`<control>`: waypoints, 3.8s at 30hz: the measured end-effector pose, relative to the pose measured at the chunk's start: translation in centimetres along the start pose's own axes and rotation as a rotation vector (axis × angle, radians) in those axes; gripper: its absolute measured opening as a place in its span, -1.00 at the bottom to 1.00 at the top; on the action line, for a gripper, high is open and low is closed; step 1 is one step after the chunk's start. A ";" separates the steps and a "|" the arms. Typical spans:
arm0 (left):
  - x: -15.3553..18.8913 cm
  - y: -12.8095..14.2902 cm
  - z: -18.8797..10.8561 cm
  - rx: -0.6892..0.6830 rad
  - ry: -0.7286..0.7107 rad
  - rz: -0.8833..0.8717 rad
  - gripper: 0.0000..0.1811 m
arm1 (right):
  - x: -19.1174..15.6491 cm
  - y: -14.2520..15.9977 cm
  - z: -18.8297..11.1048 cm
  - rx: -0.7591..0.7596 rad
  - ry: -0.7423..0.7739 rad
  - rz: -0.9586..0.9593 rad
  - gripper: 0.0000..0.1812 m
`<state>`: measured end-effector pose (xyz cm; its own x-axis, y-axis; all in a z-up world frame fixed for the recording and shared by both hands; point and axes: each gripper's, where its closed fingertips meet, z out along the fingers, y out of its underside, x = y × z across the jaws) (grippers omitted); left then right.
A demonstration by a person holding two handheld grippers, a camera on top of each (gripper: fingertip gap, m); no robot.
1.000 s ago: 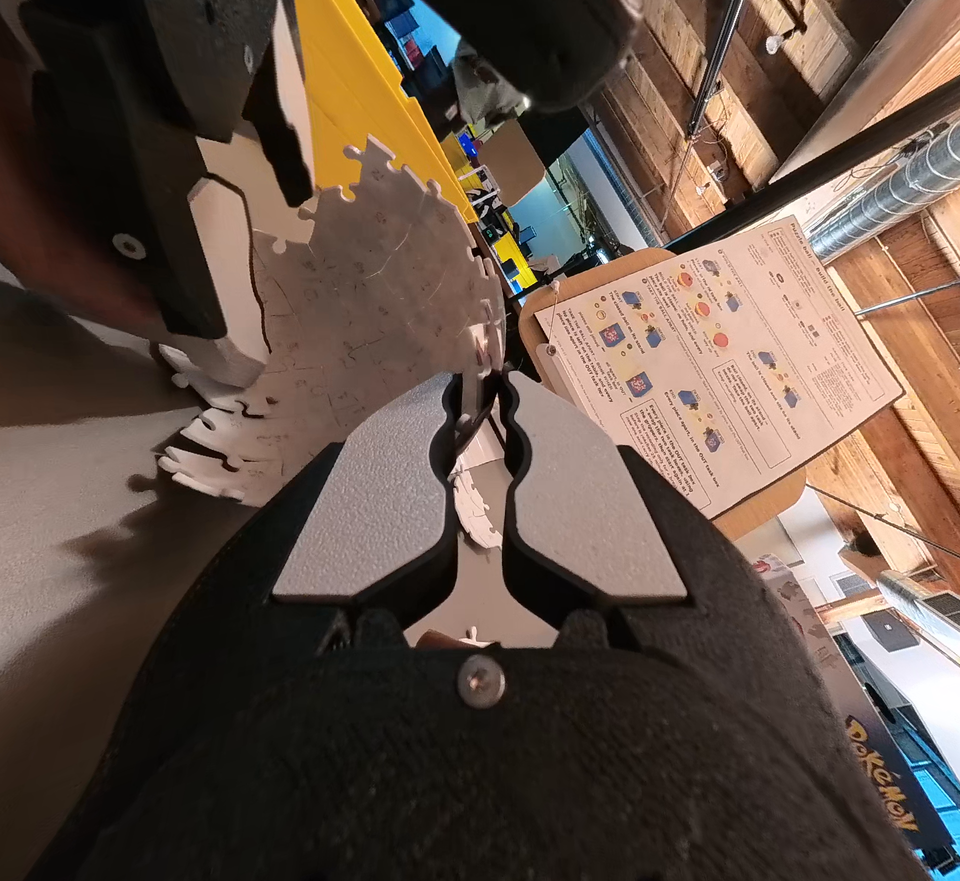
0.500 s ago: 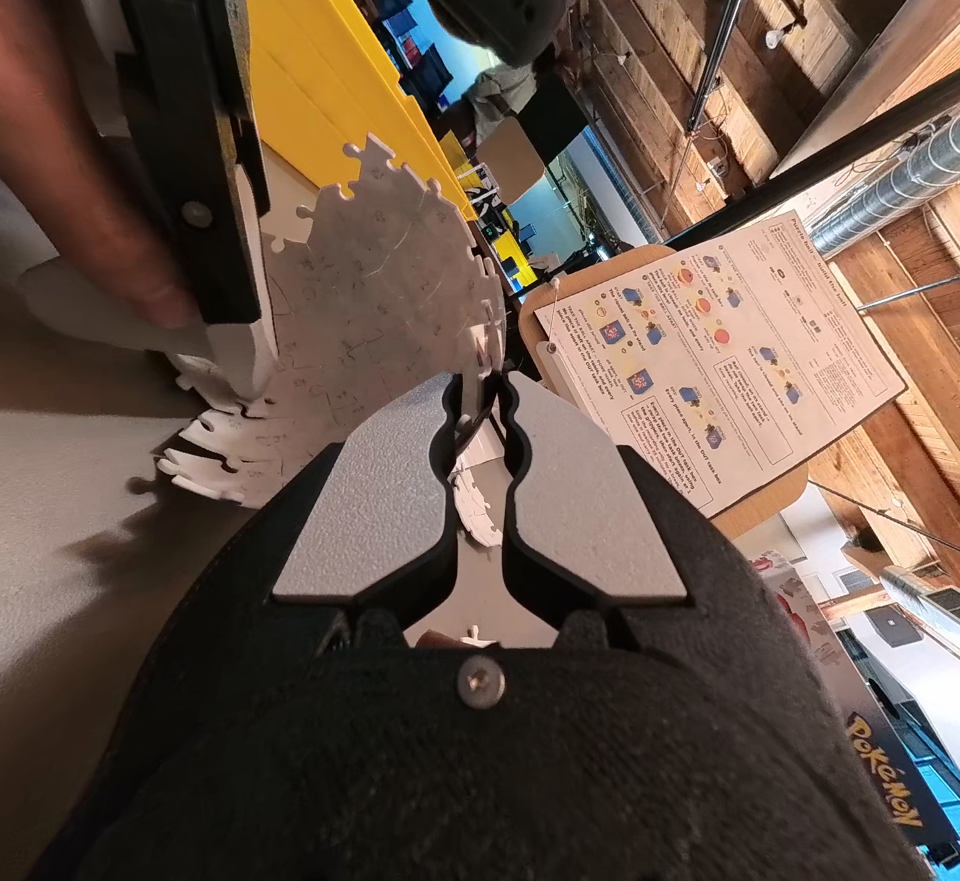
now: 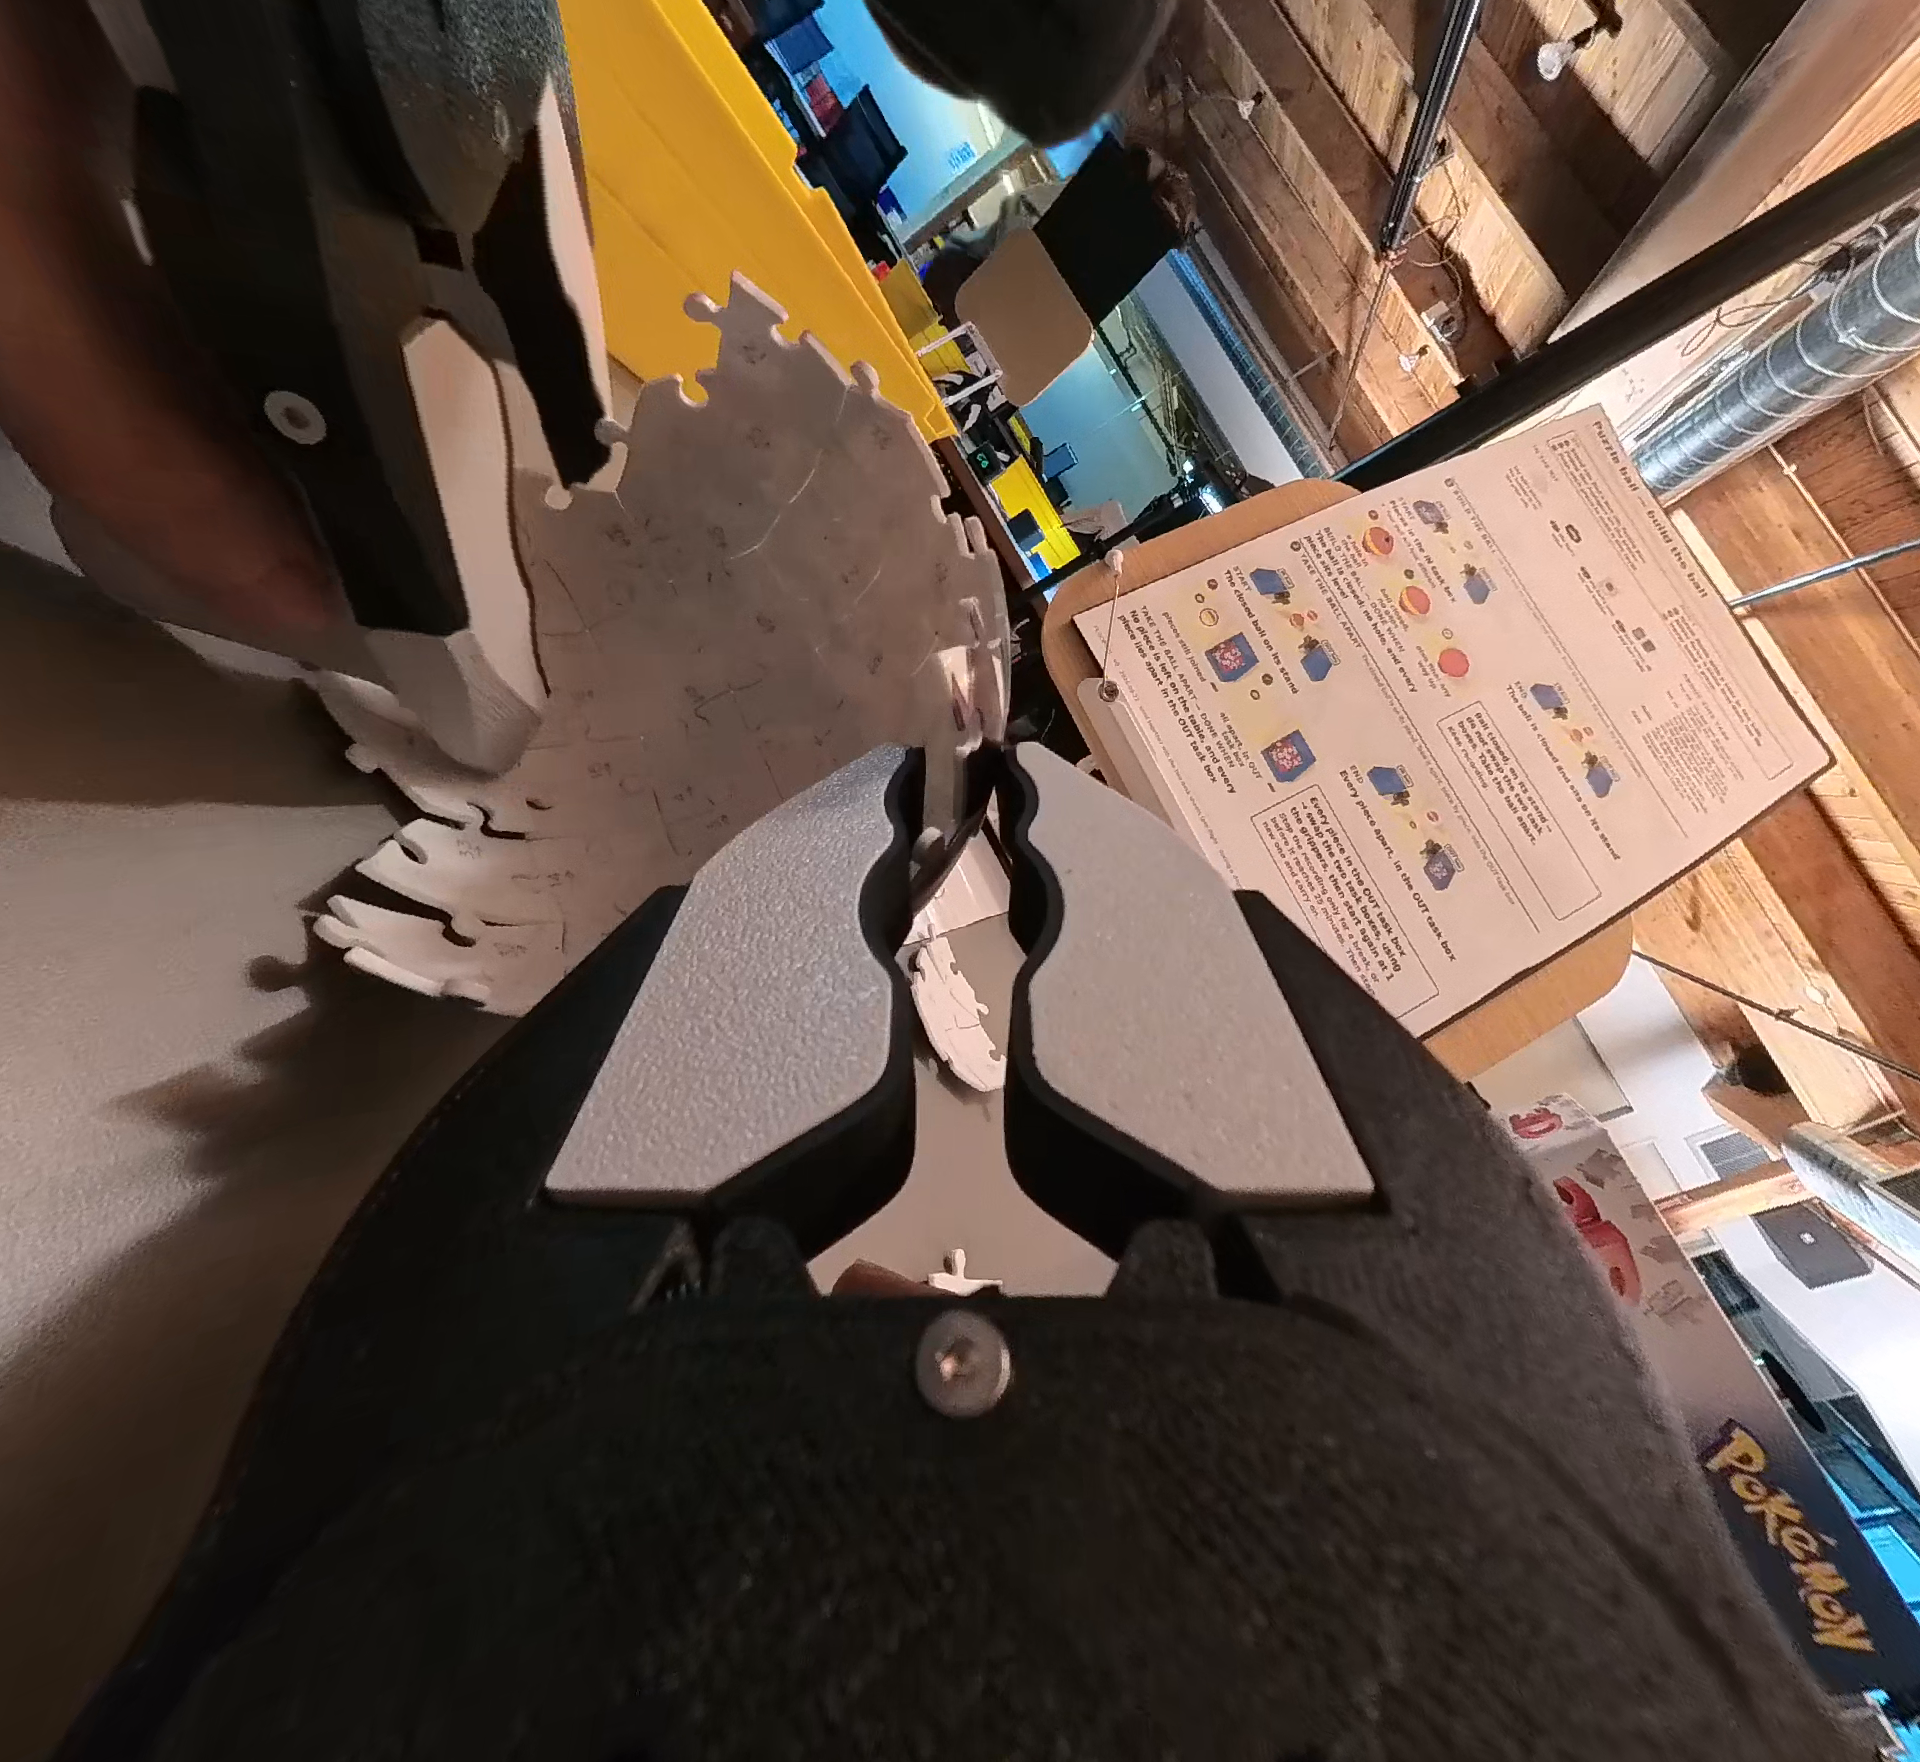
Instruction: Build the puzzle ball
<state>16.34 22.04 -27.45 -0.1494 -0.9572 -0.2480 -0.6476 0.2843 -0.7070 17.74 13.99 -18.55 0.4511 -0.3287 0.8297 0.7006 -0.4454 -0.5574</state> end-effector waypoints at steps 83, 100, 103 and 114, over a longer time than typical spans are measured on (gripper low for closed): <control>0.4 -0.7 1.7 -0.049 0.309 0.121 -0.06 | -3.1 -0.3 1.7 0.514 -1.193 0.227 0.42; -0.2 -0.9 1.9 -0.028 0.272 0.130 0.07 | -4.2 -0.8 1.5 0.576 -1.155 0.126 0.38; -0.4 -0.8 2.0 -0.033 0.272 0.094 0.09 | -4.2 -0.7 1.5 0.566 -1.145 0.115 0.38; -0.1 -0.4 1.4 -0.051 0.270 0.123 0.02 | -4.3 -1.3 1.3 0.549 -1.127 0.053 0.35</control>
<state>17.73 22.11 -28.06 -0.4181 -0.8977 -0.1393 -0.6482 0.4022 -0.6466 15.61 17.11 -21.40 0.5169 0.6789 0.5215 0.6825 0.0410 -0.7297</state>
